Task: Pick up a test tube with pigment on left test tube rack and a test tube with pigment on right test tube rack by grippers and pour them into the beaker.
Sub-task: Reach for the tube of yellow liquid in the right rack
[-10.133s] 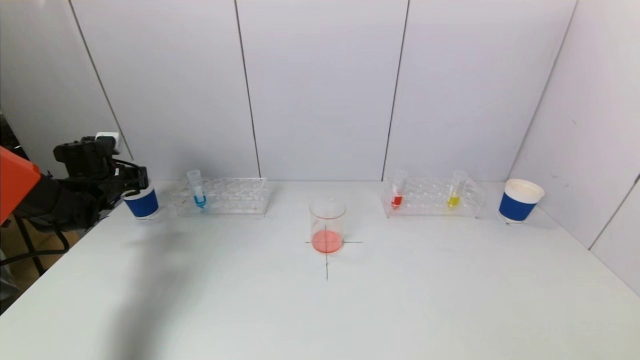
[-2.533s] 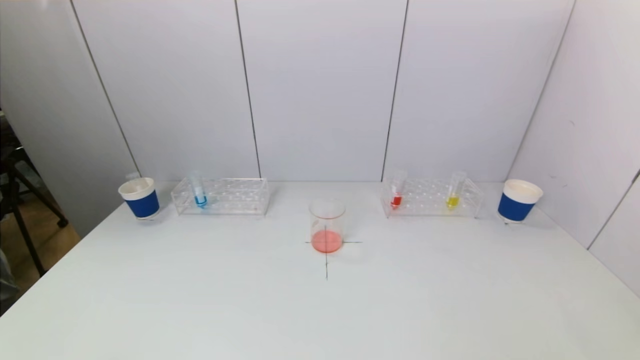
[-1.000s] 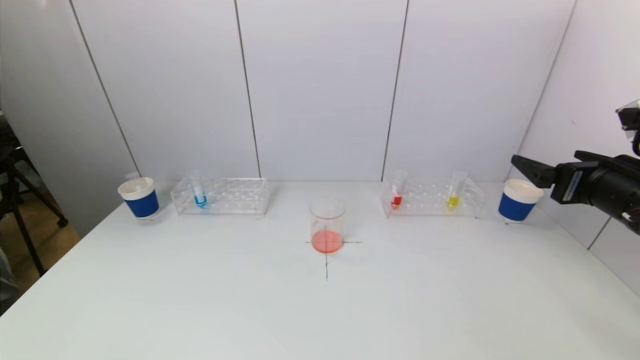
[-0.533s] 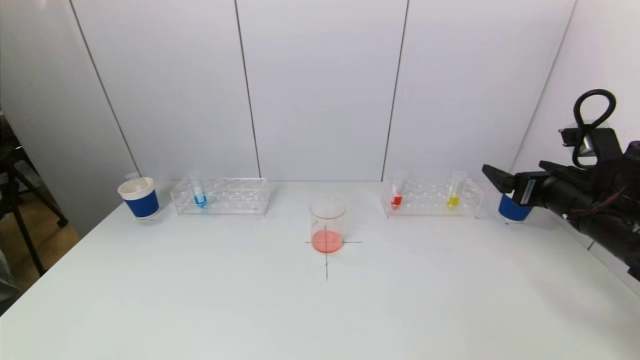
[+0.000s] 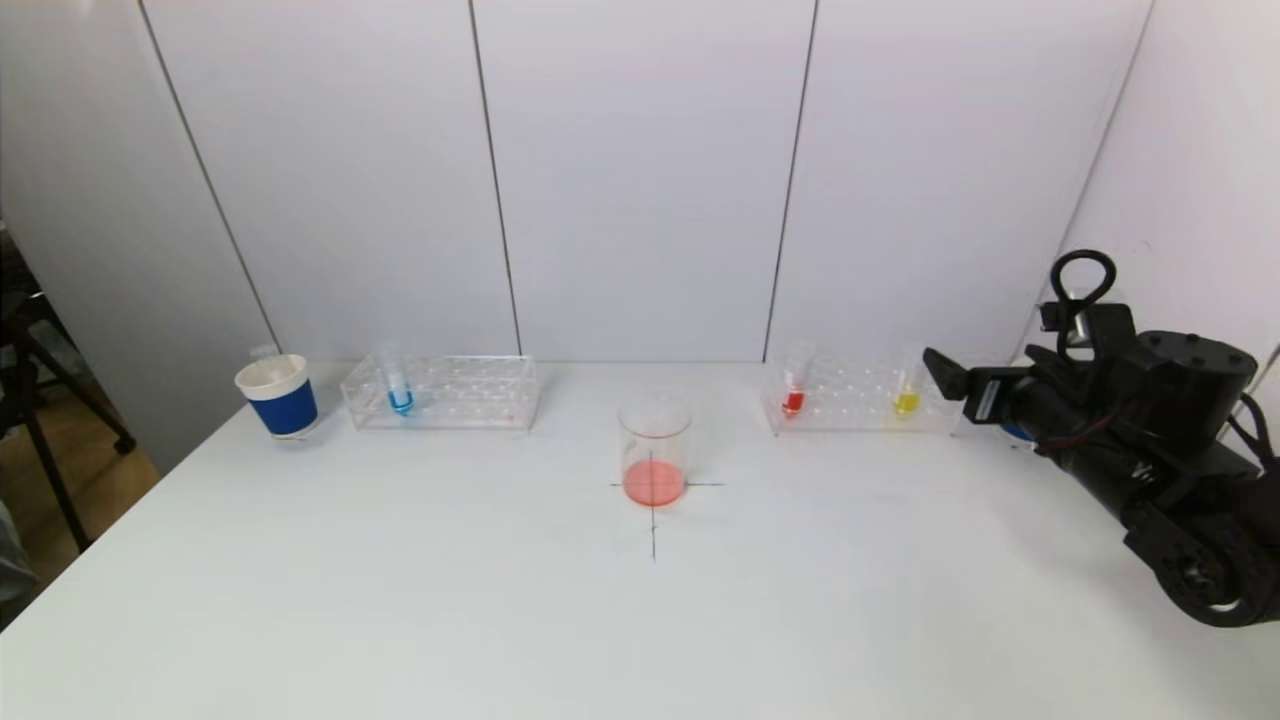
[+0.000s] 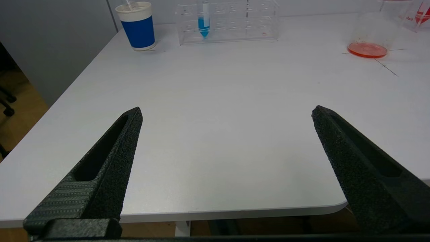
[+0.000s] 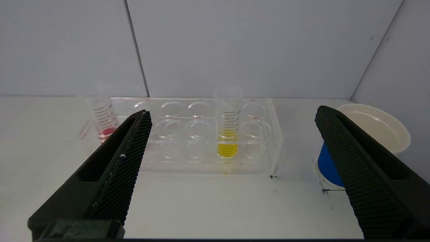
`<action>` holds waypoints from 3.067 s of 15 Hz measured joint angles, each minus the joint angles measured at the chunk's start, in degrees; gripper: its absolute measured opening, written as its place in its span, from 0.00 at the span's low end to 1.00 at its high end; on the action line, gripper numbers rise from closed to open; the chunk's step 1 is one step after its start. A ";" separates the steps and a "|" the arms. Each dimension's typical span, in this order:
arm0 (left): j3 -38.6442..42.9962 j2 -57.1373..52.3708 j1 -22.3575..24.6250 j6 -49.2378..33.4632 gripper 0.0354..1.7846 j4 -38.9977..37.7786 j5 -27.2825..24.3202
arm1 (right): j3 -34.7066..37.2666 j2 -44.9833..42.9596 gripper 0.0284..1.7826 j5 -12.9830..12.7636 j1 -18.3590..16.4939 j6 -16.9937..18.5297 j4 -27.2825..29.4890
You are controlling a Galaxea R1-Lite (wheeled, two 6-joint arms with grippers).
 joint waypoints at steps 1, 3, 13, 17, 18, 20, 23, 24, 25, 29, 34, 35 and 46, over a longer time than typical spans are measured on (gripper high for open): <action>0.00 0.00 0.00 -0.01 0.99 0.00 0.00 | -0.38 1.97 0.99 -0.41 0.00 -0.05 -2.07; 0.00 0.00 0.00 0.02 0.99 -0.02 -0.02 | -1.49 5.38 0.99 -0.88 0.00 -0.09 -4.55; 0.00 0.02 0.00 0.05 0.99 0.00 0.02 | -7.24 13.34 0.99 -1.11 -0.15 -0.07 -4.69; 0.00 0.02 0.00 0.05 0.99 -0.02 0.02 | -9.48 15.26 0.99 -1.05 -0.26 -0.11 -4.68; 0.00 0.02 0.00 0.00 0.99 0.00 0.02 | -10.28 15.68 0.99 -1.05 -0.26 -0.11 -4.68; 0.00 0.02 0.00 0.00 0.99 0.00 0.00 | -11.65 16.31 0.99 -1.05 -0.28 -0.22 -4.55; 0.00 0.05 0.00 -0.01 0.99 0.00 0.00 | -13.69 17.20 0.99 -1.07 -0.28 -0.22 -4.55; 0.00 0.05 0.00 0.02 0.99 0.00 0.00 | -14.47 17.55 0.99 -1.08 -0.28 -0.27 -4.41; 0.00 0.05 0.00 0.02 0.99 0.00 0.02 | -15.13 17.88 0.99 -1.08 -0.26 -0.29 -4.39; 0.00 0.05 0.00 0.00 0.99 0.00 0.00 | -17.75 19.68 0.99 -1.13 -0.28 -0.29 -4.44; 0.00 0.05 0.00 -0.01 0.99 0.00 0.00 | -20.36 22.10 0.99 -1.22 -0.44 -0.34 -4.55; 0.00 0.05 0.00 0.02 0.99 0.00 0.00 | -20.57 22.49 0.99 -1.24 -0.44 -0.34 -4.58; 0.00 0.05 0.00 -0.01 0.99 0.00 0.02 | -22.76 24.64 0.99 -1.29 -0.52 -0.60 -4.61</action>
